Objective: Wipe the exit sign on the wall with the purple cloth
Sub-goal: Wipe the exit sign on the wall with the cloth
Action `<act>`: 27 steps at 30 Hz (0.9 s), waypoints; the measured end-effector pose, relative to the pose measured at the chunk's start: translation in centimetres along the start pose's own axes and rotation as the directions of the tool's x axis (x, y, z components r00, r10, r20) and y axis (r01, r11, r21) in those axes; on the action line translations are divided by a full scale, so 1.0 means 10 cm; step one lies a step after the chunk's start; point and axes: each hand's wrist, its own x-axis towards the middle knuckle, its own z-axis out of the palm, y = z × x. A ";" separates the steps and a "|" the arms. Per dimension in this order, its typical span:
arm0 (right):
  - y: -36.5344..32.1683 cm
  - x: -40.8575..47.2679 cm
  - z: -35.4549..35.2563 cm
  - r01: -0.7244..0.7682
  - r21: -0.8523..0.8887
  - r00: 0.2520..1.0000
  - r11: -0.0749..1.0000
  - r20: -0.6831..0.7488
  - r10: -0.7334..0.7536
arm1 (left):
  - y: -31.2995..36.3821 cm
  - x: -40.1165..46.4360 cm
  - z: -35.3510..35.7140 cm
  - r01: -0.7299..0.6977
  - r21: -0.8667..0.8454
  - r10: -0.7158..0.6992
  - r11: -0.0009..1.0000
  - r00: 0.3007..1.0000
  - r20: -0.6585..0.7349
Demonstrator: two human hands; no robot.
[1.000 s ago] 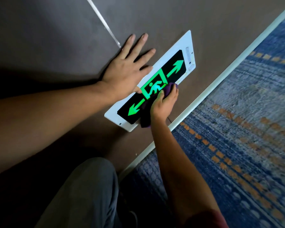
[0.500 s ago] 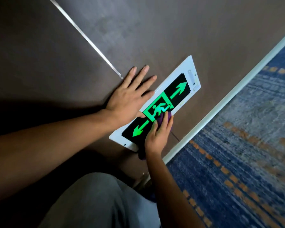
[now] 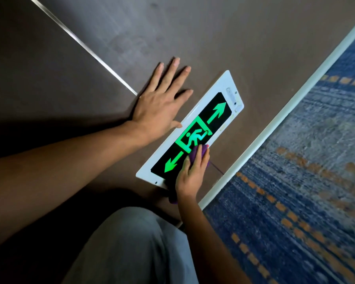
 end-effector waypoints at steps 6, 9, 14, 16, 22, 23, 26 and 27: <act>-0.23 0.56 -0.14 -0.036 -0.037 0.998 0.999 -0.042 0.035 | 0.02 0.03 -0.01 -0.010 0.075 0.008 0.997 1.000 0.023; -0.33 0.96 -0.34 -0.023 -0.044 0.999 0.999 -0.040 0.021 | 0.00 0.13 -0.06 -0.032 0.080 0.028 0.996 0.998 0.050; -0.39 1.15 -0.48 -0.066 0.089 0.997 0.994 -0.023 0.068 | -0.03 0.21 -0.11 -0.072 0.121 0.060 0.990 0.993 0.099; -0.35 1.03 -0.42 -0.085 0.078 0.996 0.993 -0.033 0.088 | -0.02 0.20 -0.09 -0.064 0.110 0.053 0.992 0.993 0.105; -0.25 0.62 -0.30 -0.081 -0.116 0.996 0.990 0.013 0.083 | -0.01 0.19 -0.11 -0.054 0.053 0.047 0.997 0.992 0.120; -0.24 0.59 -0.30 -0.086 -0.131 0.996 0.988 0.020 0.089 | -0.02 0.18 -0.11 -0.050 0.045 0.044 0.998 0.992 0.121; -0.25 0.56 -0.30 -0.099 -0.056 0.994 0.993 0.032 0.101 | 0.01 0.18 -0.11 -0.042 0.044 0.036 0.998 0.992 0.122; -0.27 0.57 -0.30 -0.099 -0.041 0.995 0.994 0.029 0.100 | 0.02 0.18 -0.12 -0.042 0.046 0.036 0.998 0.992 0.125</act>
